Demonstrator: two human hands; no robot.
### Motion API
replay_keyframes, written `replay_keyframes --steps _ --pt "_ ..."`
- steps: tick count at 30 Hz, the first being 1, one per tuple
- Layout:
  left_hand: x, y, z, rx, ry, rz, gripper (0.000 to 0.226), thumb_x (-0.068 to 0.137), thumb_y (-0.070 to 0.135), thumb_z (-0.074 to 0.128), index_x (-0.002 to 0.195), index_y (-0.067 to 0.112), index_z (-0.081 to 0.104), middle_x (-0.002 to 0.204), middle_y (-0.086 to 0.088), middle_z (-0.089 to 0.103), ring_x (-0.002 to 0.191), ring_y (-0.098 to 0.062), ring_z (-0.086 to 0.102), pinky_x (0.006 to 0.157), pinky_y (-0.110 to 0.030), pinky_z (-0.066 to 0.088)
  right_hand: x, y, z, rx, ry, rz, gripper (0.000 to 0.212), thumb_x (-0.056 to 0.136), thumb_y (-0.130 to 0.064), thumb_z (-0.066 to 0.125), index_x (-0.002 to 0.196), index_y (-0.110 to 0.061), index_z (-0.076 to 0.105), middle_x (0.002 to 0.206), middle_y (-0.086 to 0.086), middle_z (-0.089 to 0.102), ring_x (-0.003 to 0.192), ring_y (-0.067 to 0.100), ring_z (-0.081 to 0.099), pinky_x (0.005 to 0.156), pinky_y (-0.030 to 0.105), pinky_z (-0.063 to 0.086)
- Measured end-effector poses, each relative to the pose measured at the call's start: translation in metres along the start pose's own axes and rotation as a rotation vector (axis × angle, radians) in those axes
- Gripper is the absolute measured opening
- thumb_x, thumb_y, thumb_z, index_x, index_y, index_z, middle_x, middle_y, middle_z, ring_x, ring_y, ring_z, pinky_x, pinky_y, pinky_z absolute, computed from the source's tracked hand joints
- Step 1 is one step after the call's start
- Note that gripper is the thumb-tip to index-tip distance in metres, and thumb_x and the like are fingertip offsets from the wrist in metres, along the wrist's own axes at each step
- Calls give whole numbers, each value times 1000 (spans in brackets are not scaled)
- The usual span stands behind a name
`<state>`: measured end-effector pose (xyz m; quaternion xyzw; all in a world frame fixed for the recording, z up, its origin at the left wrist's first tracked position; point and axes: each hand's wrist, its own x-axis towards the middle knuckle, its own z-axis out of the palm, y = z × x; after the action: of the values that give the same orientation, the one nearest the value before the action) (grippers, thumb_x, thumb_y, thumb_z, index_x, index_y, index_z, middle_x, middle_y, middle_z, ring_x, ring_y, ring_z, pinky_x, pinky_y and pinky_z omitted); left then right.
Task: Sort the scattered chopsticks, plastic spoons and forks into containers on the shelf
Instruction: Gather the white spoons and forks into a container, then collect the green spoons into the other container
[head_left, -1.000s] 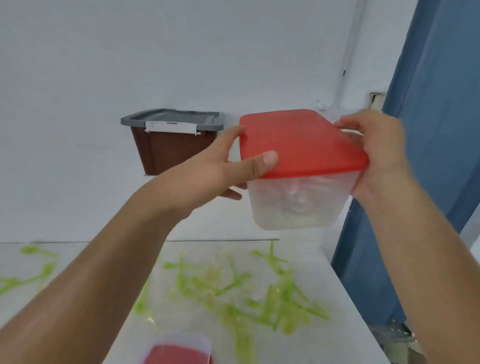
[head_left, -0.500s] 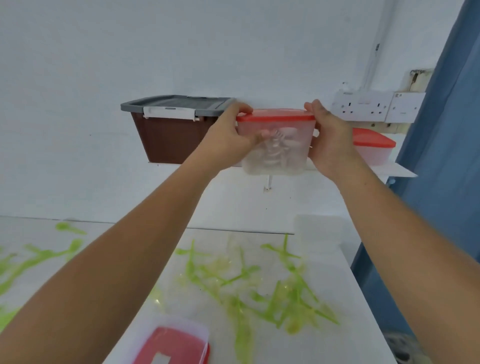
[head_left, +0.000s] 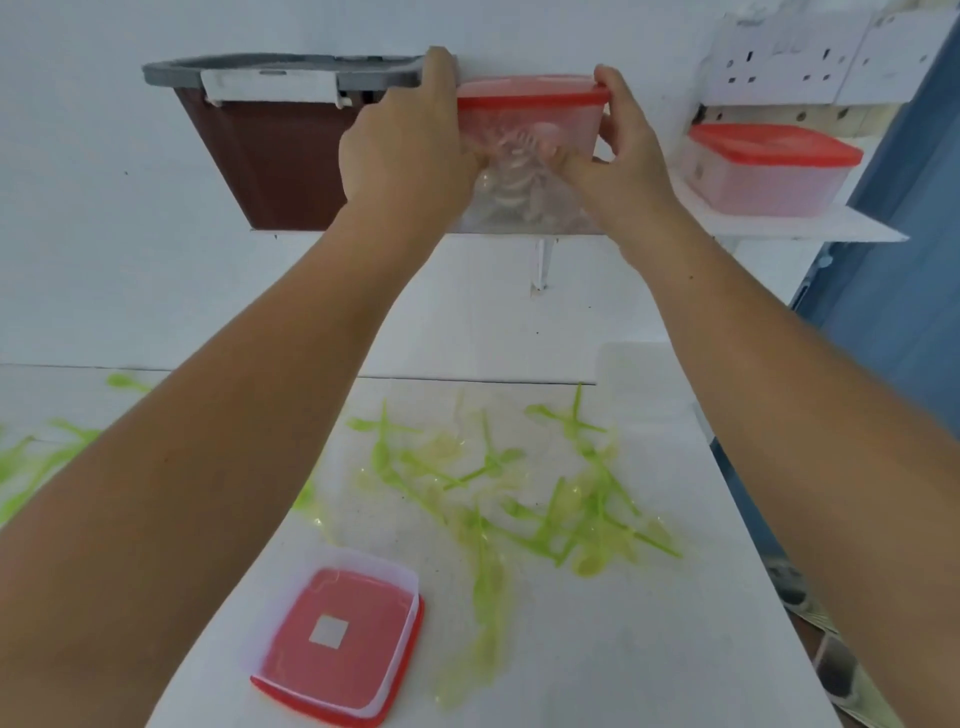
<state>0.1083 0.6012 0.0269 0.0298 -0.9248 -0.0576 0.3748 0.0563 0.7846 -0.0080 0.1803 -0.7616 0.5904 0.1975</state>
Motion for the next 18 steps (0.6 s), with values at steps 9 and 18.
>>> replay_keyframes --steps 9,18 --pt "15 2 19 148 11 38 53 95 5 62 143 14 41 111 -17 64 102 -40 64 71 -41 39 17 23 7 -103 42 24 100 86 -44 79 163 -32 17 154 -4 50 144 7 42 97 21 55" --pt "5 4 20 82 -156 39 85 95 11 62 164 15 13 116 -19 60 104 -38 61 77 -44 43 12 23 9 -321 8 89 91 94 -25 68 165 -34 11 113 -4 66 92 4 65 71 15 58"
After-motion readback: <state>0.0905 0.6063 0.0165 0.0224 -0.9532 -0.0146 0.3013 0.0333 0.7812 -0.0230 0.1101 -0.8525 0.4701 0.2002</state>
